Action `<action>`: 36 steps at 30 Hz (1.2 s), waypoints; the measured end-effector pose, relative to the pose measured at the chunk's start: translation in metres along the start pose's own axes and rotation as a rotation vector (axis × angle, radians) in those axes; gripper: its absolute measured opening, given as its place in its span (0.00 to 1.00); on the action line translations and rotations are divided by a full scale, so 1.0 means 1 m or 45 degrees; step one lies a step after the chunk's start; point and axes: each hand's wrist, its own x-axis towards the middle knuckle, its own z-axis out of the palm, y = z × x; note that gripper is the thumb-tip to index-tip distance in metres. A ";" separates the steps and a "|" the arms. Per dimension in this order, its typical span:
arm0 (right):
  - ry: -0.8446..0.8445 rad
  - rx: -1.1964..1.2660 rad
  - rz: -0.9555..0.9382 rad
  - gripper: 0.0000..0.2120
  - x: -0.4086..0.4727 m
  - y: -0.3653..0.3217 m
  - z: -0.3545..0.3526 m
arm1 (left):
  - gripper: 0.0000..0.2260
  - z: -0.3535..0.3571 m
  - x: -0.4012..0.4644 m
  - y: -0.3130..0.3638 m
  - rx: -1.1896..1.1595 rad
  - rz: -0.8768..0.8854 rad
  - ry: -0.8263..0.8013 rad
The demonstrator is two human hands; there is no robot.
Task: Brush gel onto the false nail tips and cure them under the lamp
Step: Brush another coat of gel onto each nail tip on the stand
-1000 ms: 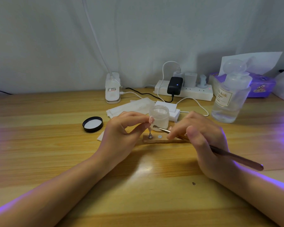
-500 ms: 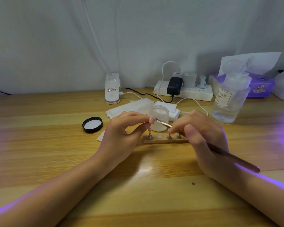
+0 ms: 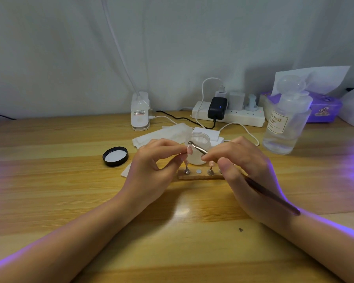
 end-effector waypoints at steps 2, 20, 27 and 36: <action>-0.022 0.000 -0.013 0.17 -0.001 0.000 -0.001 | 0.12 0.000 0.000 0.000 0.012 0.000 0.011; 0.053 0.011 -0.102 0.20 -0.001 0.001 -0.003 | 0.10 -0.001 0.000 0.003 0.037 -0.026 0.001; -0.002 -0.074 -0.056 0.16 0.000 -0.002 0.000 | 0.10 -0.001 0.000 0.004 0.038 -0.018 0.016; 0.035 -0.105 -0.070 0.15 0.000 -0.002 0.001 | 0.09 -0.001 -0.001 0.004 0.032 -0.020 0.013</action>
